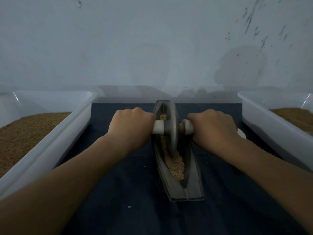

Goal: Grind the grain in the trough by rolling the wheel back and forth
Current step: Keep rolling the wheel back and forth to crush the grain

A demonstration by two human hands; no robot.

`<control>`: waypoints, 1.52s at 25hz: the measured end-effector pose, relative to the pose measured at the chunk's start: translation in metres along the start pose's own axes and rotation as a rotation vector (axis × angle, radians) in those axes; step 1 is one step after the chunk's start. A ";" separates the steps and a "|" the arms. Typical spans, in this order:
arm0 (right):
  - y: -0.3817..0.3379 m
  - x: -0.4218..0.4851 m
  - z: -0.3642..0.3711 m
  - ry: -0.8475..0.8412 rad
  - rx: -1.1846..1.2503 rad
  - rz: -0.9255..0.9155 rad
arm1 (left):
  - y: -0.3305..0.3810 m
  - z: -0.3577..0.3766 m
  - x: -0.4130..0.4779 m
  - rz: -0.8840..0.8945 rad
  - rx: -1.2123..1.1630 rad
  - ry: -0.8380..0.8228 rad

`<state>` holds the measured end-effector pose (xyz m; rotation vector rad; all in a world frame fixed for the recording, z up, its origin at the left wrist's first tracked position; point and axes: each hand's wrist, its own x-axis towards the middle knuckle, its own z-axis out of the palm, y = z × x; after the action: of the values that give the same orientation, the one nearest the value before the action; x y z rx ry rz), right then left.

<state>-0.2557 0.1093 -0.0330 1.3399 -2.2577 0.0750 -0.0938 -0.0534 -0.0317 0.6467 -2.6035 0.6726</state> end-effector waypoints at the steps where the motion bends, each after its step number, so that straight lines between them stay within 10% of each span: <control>1: -0.002 0.009 0.000 -0.017 0.000 0.002 | -0.001 0.002 0.004 -0.010 -0.016 -0.016; 25: 0.002 0.018 0.007 0.057 -0.018 -0.018 | -0.007 0.002 0.012 -0.063 -0.089 -0.086; 31: 0.006 -0.039 -0.012 0.109 -0.085 -0.087 | -0.002 -0.023 -0.029 0.060 0.041 0.105; 38: 0.002 0.040 0.011 0.011 -0.024 -0.022 | -0.012 0.009 0.032 -0.068 -0.118 -0.159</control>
<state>-0.2769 0.0752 -0.0240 1.3481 -2.2273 0.0469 -0.1164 -0.0780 -0.0207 0.7763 -2.7267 0.4596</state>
